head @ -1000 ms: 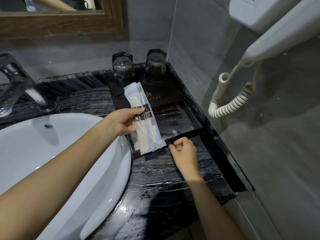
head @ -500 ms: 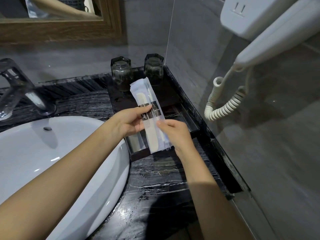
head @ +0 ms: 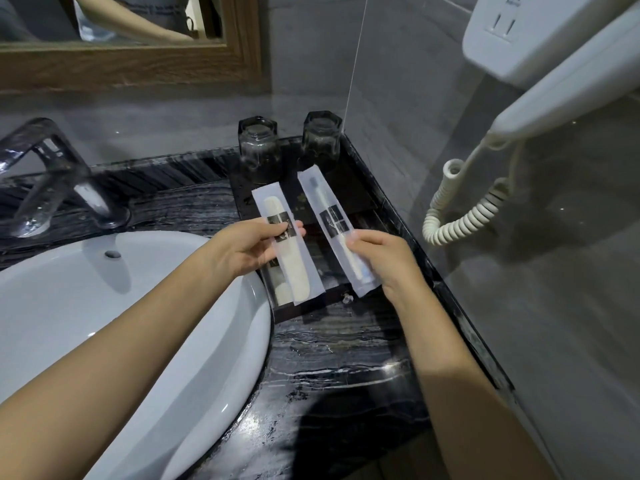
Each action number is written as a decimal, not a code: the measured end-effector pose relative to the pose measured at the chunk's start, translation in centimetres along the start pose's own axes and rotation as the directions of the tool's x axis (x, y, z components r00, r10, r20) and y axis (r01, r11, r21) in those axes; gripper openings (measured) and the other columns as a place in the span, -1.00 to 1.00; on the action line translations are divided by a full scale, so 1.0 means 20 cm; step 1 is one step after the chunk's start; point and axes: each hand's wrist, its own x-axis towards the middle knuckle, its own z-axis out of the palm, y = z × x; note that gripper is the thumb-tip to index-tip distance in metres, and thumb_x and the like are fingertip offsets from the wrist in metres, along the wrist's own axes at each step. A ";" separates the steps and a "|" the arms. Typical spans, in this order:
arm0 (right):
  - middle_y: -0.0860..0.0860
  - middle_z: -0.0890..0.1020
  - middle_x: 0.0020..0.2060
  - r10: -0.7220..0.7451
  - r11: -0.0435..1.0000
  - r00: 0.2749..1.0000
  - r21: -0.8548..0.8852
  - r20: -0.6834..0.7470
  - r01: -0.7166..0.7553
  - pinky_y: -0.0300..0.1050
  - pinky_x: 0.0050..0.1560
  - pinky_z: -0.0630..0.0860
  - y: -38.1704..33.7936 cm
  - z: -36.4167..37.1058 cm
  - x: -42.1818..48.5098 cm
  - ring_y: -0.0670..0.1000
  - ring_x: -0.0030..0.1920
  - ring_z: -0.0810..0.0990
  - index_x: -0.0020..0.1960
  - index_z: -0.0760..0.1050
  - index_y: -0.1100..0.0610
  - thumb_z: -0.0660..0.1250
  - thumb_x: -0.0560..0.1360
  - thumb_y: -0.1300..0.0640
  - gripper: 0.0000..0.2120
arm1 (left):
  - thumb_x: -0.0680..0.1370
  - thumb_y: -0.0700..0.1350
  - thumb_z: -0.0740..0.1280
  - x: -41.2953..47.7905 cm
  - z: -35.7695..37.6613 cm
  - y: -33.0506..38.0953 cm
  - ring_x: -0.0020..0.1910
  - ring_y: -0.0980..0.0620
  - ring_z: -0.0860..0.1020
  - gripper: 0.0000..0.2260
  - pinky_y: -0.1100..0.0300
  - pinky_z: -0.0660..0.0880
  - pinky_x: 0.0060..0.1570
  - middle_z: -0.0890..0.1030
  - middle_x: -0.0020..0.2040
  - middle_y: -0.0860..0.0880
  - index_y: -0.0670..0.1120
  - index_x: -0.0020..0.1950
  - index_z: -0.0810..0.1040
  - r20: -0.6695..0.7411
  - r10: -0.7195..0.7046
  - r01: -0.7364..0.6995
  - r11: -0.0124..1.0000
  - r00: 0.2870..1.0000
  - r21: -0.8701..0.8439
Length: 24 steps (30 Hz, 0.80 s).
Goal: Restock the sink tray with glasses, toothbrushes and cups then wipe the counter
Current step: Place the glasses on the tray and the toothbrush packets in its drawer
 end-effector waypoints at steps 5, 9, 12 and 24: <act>0.04 0.66 -0.27 0.117 0.985 0.987 -0.139 0.107 -0.102 -0.19 -0.24 0.52 -0.01 -0.10 0.01 -0.03 -0.26 0.58 -0.18 0.66 0.10 0.45 0.40 0.19 -0.97 | 0.54 -0.35 0.19 -0.02 -0.08 0.08 -0.24 0.01 0.69 -0.85 0.21 0.61 -0.36 0.71 -0.22 -0.16 -0.31 0.03 0.52 -0.015 0.018 -0.019 0.997 1.000 -0.070; 0.07 0.61 -0.36 0.130 0.945 0.991 -0.305 0.021 -0.118 -0.22 -0.32 0.43 0.00 -0.15 0.02 -0.01 -0.34 0.53 -0.14 0.66 0.27 0.47 0.37 0.18 -0.85 | 0.53 -0.35 0.19 -0.03 -0.13 0.11 -0.22 -0.01 0.69 -0.86 0.17 0.63 -0.27 0.70 -0.21 -0.17 -0.31 -0.02 0.54 -0.030 0.029 -0.032 0.993 0.999 -0.113; 0.05 0.53 -0.41 0.128 0.848 0.992 -0.519 0.001 -0.109 -0.24 -0.42 0.32 0.01 -0.17 0.01 -0.02 -0.39 0.45 -0.17 0.65 0.25 0.42 0.41 0.17 -0.87 | 0.52 -0.34 0.21 -0.02 -0.15 0.11 -0.17 -0.03 0.69 -0.86 0.14 0.64 -0.22 0.70 -0.17 -0.19 -0.31 0.00 0.53 -0.036 0.021 -0.025 0.993 0.999 -0.115; 0.22 0.64 0.04 0.160 0.813 0.968 -0.530 -0.194 -0.241 -0.25 -0.36 0.39 0.07 0.01 0.43 0.12 -0.20 0.56 0.06 0.55 0.31 0.40 0.40 0.15 -0.69 | 0.53 -0.34 0.20 0.03 -0.12 0.10 -0.21 -0.03 0.69 -0.84 0.16 0.62 -0.33 0.70 -0.19 -0.19 -0.32 0.06 0.52 -0.043 0.017 -0.023 0.989 0.999 -0.147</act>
